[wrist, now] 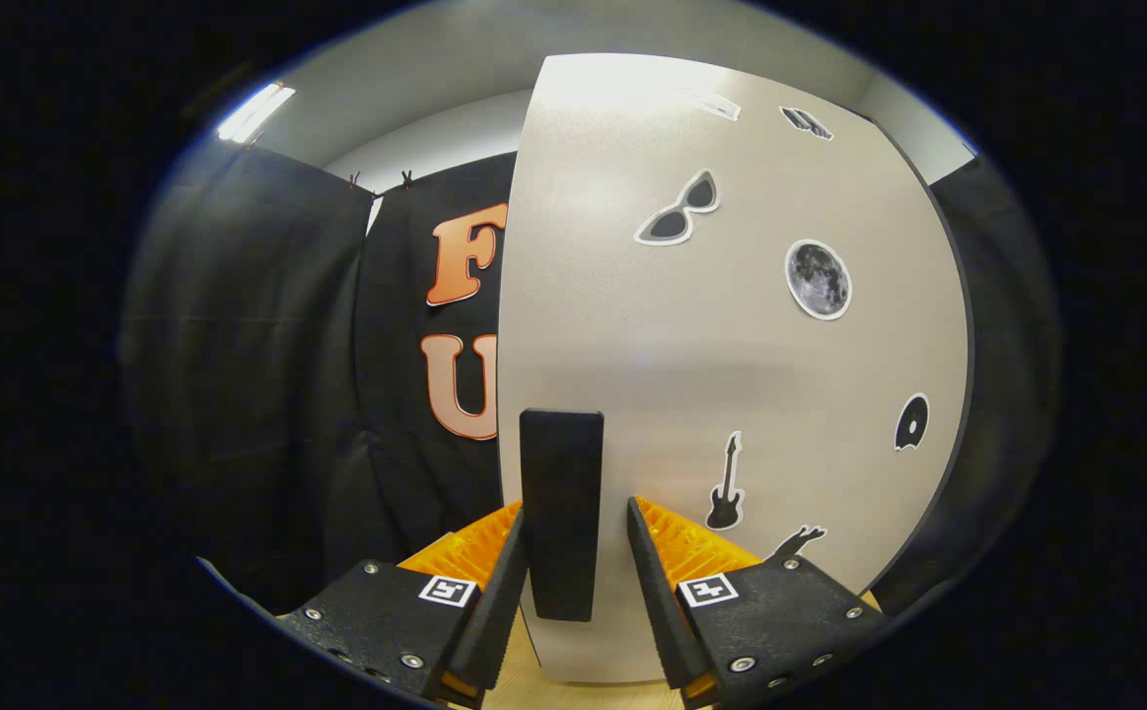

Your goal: Open the shoe cabinet door, grab the shoes and put them into the shoe cabinet, then close the shoe cabinet door.

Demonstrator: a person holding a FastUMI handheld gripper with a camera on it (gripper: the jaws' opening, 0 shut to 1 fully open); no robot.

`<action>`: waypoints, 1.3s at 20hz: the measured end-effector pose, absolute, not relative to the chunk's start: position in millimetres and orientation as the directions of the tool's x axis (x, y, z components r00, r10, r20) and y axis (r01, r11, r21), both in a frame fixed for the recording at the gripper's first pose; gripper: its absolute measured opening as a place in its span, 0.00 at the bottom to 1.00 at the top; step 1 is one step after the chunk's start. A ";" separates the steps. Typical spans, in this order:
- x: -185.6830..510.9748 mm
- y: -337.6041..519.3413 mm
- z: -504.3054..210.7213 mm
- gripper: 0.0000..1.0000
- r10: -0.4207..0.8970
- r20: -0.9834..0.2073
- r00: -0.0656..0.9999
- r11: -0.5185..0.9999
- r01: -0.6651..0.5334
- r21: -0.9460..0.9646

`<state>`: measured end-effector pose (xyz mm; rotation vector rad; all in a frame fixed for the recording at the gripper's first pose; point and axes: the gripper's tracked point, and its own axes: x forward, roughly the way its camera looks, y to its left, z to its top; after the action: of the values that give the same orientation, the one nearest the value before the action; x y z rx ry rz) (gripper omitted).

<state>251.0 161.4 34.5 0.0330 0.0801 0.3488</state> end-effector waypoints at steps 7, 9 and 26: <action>256.3 164.5 35.7 0.62 0.317 -0.088 0.944 0.948 -0.314 0.044; 257.8 165.0 36.6 0.62 0.316 -0.087 0.945 0.948 -0.313 0.048; 190.3 123.7 54.7 0.66 0.249 -0.089 0.964 0.968 -0.250 0.001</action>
<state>190.3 123.7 54.7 -0.0105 0.0885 0.2524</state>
